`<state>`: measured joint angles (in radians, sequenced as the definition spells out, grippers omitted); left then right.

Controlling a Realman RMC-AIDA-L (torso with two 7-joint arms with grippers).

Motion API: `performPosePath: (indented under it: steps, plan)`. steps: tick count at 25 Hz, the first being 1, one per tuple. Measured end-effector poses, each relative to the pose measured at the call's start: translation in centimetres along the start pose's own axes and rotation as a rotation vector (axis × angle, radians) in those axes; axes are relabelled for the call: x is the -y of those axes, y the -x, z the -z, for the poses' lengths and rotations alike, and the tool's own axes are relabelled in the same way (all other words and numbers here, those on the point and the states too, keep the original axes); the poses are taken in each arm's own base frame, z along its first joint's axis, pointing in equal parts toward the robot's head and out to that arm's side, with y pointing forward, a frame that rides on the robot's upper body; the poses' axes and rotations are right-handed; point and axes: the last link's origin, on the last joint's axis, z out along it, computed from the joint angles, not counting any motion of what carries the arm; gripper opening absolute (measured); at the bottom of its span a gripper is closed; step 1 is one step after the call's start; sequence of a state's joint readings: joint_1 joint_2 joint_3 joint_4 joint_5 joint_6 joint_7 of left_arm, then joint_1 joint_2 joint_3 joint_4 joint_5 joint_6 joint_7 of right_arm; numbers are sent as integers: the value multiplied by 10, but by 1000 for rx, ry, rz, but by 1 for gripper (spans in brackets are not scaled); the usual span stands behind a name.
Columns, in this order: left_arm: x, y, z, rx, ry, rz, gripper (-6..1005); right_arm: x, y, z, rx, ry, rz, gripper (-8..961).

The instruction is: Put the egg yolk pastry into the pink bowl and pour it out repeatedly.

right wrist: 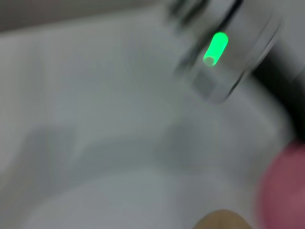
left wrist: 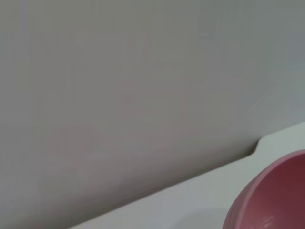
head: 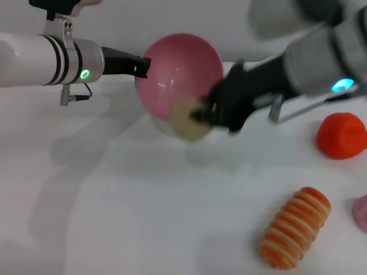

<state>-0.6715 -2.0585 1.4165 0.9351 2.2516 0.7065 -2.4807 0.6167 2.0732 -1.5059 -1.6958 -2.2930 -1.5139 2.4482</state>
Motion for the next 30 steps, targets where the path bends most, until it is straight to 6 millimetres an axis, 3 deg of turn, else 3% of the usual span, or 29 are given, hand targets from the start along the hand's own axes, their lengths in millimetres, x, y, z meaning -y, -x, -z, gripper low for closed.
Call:
performPosePath:
  steps: [2,5,13,16,22,27,30]
  plan:
    - [-3,3,0,17,15,3,41,7,7,18,57,-82,17,169]
    - [-8,8,-1,30,38,13,41,19,6,21,89,-145,22,145]
    - [-16,15,-2,34,82,36,41,50,-15,-24,130,-239,-18,114]
    - [-16,15,-2,36,85,36,41,53,-17,-29,129,-247,-16,111]
    - [-16,14,-2,33,84,30,41,56,-23,-20,158,-286,-26,349]
    - [-19,14,-3,32,92,27,41,68,-29,14,199,-351,-67,561]
    - [-21,15,-3,34,97,27,41,81,-29,30,209,-352,-109,562]
